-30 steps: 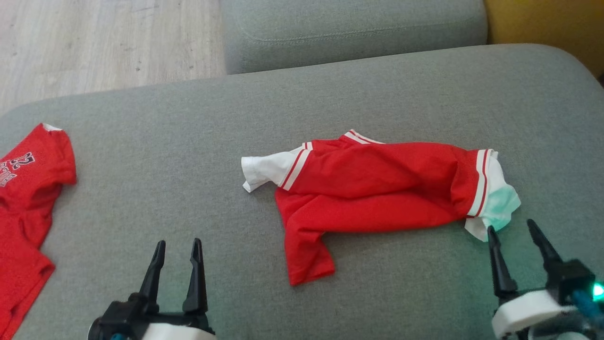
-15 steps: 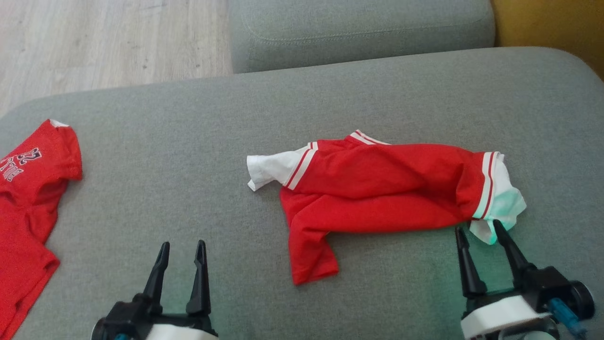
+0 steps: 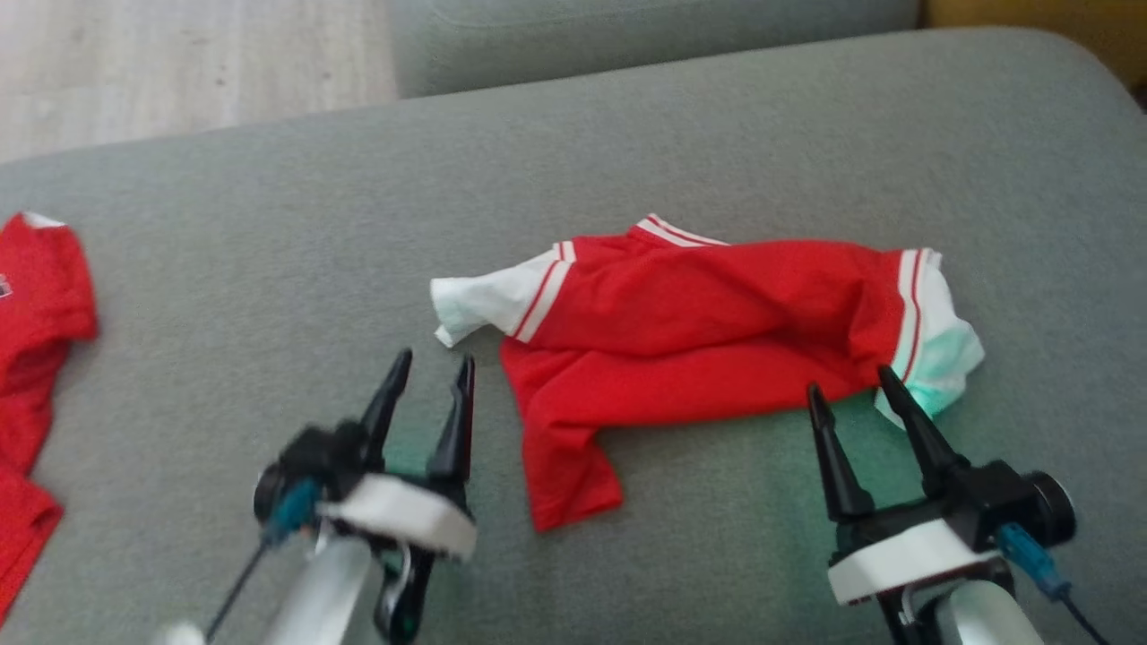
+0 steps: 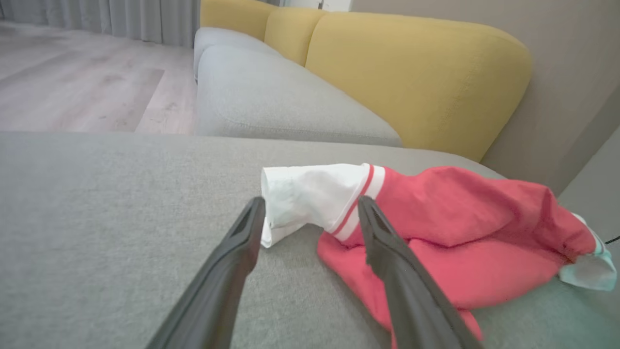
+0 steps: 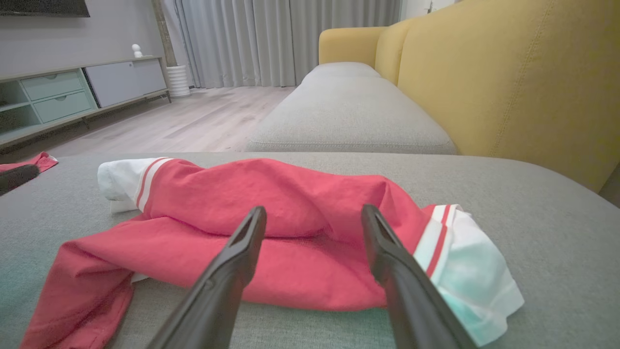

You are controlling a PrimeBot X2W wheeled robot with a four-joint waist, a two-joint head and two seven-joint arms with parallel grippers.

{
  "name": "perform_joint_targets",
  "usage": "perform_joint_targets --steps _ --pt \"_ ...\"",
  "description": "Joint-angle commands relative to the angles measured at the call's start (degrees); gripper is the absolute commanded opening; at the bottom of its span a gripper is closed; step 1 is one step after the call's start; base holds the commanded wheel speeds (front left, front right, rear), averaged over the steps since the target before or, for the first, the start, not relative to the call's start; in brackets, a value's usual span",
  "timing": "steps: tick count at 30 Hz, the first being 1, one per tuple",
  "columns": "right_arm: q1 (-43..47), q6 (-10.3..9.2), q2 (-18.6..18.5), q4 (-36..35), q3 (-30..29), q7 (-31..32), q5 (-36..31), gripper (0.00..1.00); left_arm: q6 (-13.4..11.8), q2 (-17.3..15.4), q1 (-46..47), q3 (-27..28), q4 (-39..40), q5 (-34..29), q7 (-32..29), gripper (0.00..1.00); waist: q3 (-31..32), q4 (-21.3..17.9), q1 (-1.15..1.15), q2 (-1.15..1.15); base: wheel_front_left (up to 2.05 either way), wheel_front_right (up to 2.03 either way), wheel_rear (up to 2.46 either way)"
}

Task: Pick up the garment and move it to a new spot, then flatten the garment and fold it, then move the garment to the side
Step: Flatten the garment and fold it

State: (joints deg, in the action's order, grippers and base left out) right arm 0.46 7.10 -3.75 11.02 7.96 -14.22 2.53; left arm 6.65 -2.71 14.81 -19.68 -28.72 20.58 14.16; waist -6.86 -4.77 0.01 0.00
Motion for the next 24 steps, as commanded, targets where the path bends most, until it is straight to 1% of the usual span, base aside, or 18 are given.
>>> perform_joint_targets --steps 1,3,4,7,10,17,19,20,22,24 --pt "-2.01 0.39 0.06 -1.88 1.97 -0.77 0.28 1.0 0.35 -0.17 4.66 0.74 -1.25 1.39 -0.18 1.0 -1.17 -1.59 -0.01 0.0 0.0 0.0 0.0" --pt "-2.41 0.39 0.05 -1.88 2.74 -0.77 0.39 1.0 0.29 -0.17 7.7 0.42 -5.18 3.12 -1.24 1.0 -1.68 -2.56 -0.01 0.0 0.0 0.0 0.0" --pt "-2.41 0.39 0.05 -1.88 2.74 -0.77 0.39 1.0 0.29 -0.17 7.7 0.42 -5.18 3.12 -1.24 1.0 -1.68 -2.56 -0.01 0.0 0.0 0.0 0.0" --pt "-2.92 0.39 0.07 -1.96 3.51 -0.77 0.55 1.0 0.06 -0.17 11.53 0.38 -10.37 4.63 -2.35 1.0 -2.47 -3.86 -0.01 0.0 0.0 0.0 0.0" --pt "-3.49 0.39 0.12 -2.06 4.01 -0.77 0.71 1.0 -0.64 -0.3 14.54 0.85 -14.86 5.17 -2.86 1.0 -3.16 -5.01 -0.01 0.0 0.0 0.0 0.0" --pt "-4.11 0.39 0.3 -2.21 4.69 -0.77 0.83 1.0 -0.62 -0.52 19.58 2.14 -22.88 7.15 -3.09 1.0 -4.16 -6.92 -0.01 0.0 0.0 0.0 0.0" --pt "-4.22 0.39 0.34 -2.08 4.85 -0.77 0.87 1.0 -0.28 -0.55 20.59 1.78 -25.0 7.53 -3.67 1.0 -4.29 -7.35 -0.01 0.0 0.0 0.0 0.0" --pt "-4.24 0.39 0.37 -2.0 4.89 -0.77 0.89 1.0 0.04 -0.5 20.88 1.55 -25.94 8.31 -4.44 0.87 -4.28 -7.55 -0.01 0.0 0.0 0.0 0.0" --pt "-4.28 0.39 0.42 -1.78 5.13 -0.77 0.96 1.0 0.52 -0.41 21.32 0.65 -27.29 9.87 -6.12 0.0 -4.15 -8.04 -0.01 0.0 0.0 0.0 0.0" --pt "-4.25 0.39 0.46 -1.48 5.27 -0.77 1.04 1.0 0.73 -0.35 21.84 0.35 -27.65 11.94 -6.7 0.0 -3.77 -8.5 -0.01 0.0 0.0 0.0 0.0"
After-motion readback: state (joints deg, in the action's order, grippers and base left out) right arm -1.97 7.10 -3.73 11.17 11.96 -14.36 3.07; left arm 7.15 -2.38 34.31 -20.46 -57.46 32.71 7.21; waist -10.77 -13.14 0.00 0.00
